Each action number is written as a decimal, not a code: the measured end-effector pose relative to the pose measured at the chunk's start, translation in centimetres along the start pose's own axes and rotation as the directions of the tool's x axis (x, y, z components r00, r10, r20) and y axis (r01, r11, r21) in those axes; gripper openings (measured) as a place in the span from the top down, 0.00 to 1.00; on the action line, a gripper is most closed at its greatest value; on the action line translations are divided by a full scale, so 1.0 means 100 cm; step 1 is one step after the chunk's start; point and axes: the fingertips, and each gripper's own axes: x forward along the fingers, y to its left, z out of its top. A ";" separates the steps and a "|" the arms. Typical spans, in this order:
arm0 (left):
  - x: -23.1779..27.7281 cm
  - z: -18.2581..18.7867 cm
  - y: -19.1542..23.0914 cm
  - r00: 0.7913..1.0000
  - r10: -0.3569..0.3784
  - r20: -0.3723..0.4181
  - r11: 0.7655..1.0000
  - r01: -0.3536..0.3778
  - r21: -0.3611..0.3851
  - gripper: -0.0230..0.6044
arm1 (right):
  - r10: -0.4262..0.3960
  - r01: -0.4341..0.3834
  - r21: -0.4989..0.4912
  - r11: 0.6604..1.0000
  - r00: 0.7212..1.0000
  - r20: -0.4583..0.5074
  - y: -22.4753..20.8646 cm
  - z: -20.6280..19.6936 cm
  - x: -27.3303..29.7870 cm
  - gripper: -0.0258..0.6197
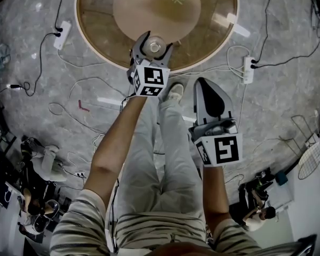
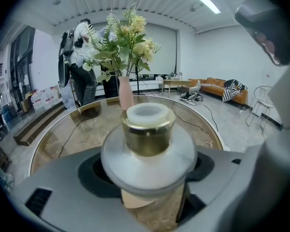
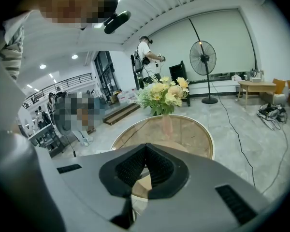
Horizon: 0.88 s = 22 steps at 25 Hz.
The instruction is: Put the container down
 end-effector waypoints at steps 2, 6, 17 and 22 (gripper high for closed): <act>0.002 -0.004 0.000 1.000 0.001 -0.006 1.000 -0.001 -0.003 0.43 | 0.001 -0.001 -0.002 1.000 1.000 0.000 0.000 0.000 0.001 0.95; 0.004 -0.008 0.000 1.000 0.001 -0.018 1.000 -0.001 -0.008 0.43 | 0.003 -0.003 -0.010 1.000 1.000 -0.002 0.000 0.003 0.002 0.95; 0.005 -0.008 -0.004 1.000 0.007 -0.010 0.999 -0.007 -0.035 0.35 | 0.005 -0.005 -0.023 1.000 1.000 0.005 0.001 0.006 -0.006 0.95; -0.004 -0.001 -0.002 1.000 0.010 -0.022 0.999 -0.011 -0.050 0.30 | 0.011 -0.010 -0.031 0.999 1.000 0.025 0.006 0.018 -0.012 0.95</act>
